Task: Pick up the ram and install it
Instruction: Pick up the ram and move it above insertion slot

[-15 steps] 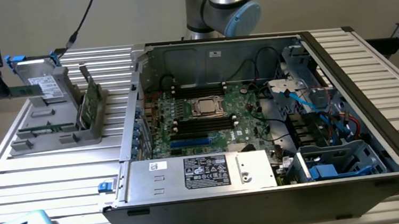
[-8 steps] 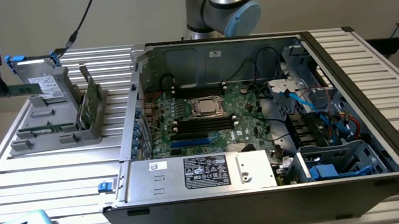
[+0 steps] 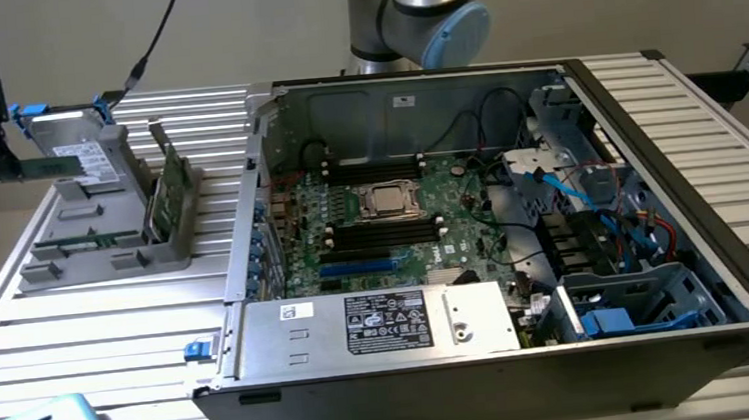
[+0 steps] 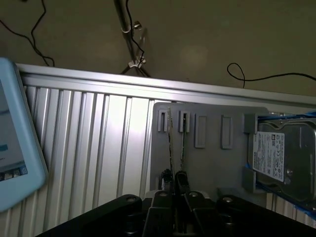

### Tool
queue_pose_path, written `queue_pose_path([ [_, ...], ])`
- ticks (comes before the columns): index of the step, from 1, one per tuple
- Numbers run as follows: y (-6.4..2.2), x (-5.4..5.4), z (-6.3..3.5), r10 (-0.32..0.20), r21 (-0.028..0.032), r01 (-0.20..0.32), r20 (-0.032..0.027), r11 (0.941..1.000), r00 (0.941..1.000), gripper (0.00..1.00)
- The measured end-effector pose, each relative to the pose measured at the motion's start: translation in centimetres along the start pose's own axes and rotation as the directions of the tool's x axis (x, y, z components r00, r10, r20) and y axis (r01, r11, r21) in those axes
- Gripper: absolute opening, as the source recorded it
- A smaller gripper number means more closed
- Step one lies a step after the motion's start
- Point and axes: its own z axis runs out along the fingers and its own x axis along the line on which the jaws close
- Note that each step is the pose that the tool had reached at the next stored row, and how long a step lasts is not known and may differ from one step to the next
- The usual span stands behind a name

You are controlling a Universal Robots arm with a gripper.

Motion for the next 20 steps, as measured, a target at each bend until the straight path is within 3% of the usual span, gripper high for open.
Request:
queue_pose_path([
  [8,-0.76,0.0,-1.30,0.000,0.0002,0.000,0.0001,1.0000,1.0000,0.14],
  [20,-3.68,0.2,-3.51,0.000,-0.0004,0.000,0.0001,1.0000,1.0000,0.14],
])
